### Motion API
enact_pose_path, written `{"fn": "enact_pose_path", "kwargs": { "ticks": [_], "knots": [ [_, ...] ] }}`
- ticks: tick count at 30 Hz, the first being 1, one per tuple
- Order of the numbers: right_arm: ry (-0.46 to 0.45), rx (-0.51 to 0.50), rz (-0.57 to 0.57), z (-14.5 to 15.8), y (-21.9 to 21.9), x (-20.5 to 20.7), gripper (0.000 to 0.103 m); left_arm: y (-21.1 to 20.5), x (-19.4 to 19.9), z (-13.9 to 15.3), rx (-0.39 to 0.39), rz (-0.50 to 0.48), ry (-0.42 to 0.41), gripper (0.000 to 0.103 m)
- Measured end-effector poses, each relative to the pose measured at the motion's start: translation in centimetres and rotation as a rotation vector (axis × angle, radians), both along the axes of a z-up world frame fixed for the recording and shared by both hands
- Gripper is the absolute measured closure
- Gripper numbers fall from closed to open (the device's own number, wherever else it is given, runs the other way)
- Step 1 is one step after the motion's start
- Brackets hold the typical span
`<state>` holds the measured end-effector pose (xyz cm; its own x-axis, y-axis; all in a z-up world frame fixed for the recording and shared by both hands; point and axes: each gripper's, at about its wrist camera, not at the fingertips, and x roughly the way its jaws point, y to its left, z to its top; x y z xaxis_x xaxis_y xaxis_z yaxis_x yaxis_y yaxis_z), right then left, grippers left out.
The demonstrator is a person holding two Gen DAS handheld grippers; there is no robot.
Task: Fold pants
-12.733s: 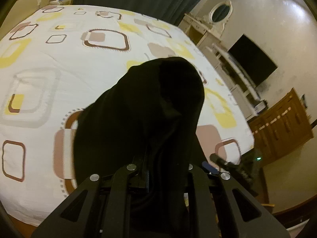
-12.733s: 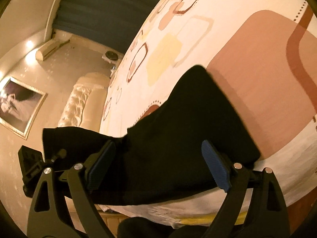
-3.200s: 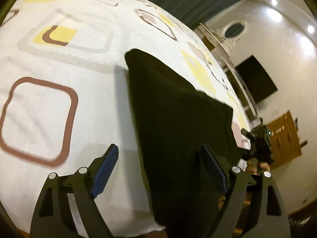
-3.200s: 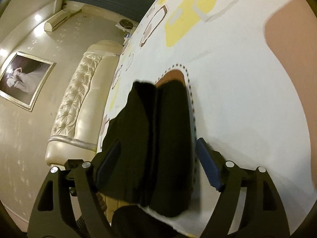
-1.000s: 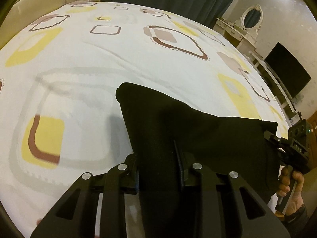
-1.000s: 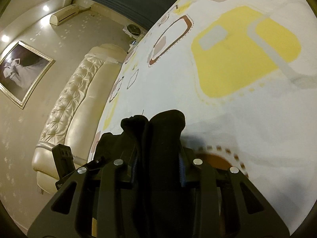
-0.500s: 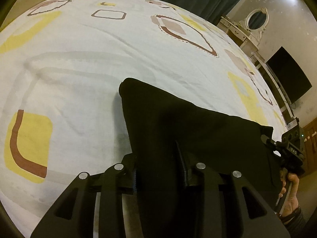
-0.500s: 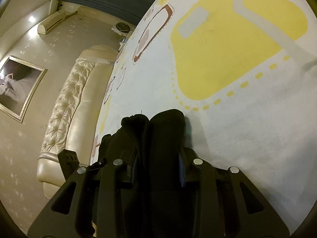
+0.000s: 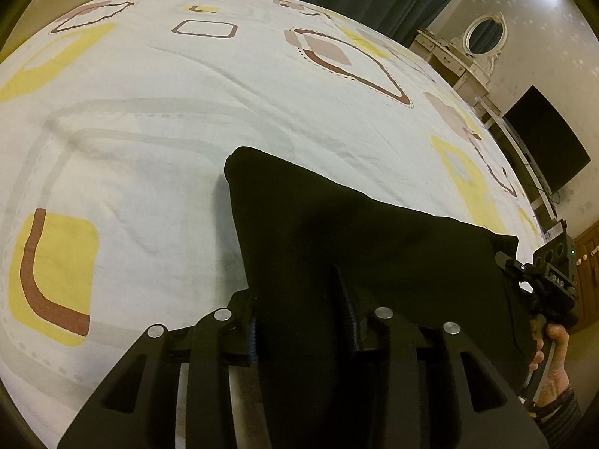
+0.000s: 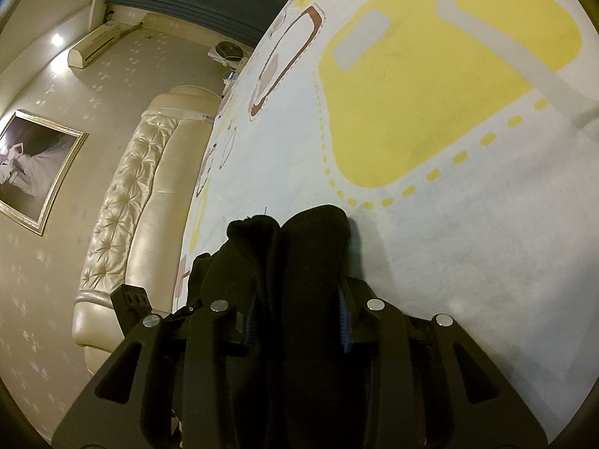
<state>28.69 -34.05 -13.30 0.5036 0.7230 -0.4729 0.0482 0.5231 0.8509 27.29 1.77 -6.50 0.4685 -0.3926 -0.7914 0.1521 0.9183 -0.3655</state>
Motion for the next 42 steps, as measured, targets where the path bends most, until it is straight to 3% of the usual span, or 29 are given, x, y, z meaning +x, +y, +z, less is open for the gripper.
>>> {"fn": "enact_pose_path", "kwargs": {
  "ticks": [1, 6, 9, 13, 22, 32, 42],
  "knots": [
    [0.003, 0.008, -0.001, 0.0, -0.1, -0.1, 0.067, 0.1, -0.1, 0.1, 0.003, 0.000, -0.003, 0.060],
    [0.005, 0.029, -0.006, 0.7, -0.1, -0.8, 0.053, 0.2, -1.1, 0.8, 0.050, 0.016, -0.040, 0.028],
    [-0.002, 0.018, -0.006, 1.1, -0.2, -1.6, 0.045, 1.3, -1.8, 0.6, -0.041, 0.010, -0.005, 0.024],
    [-0.015, -0.010, -0.003, 2.0, -0.4, -3.3, 0.034, 3.0, -3.5, 0.7, -0.145, 0.023, 0.010, 0.021],
    [-0.002, 0.010, -0.070, 2.5, -3.5, -8.2, 0.029, 7.0, -8.8, 0.7, -0.291, 0.074, 0.056, 0.018],
    [0.016, 0.039, -0.148, 2.7, -6.5, -13.1, 0.025, 6.4, -13.1, 0.2, -0.428, 0.050, 0.150, 0.018],
    [0.027, 0.036, -0.158, 2.4, -6.5, -15.0, 0.024, 6.0, -14.1, -0.7, -0.536, 0.076, 0.188, 0.018]
  ]
}}
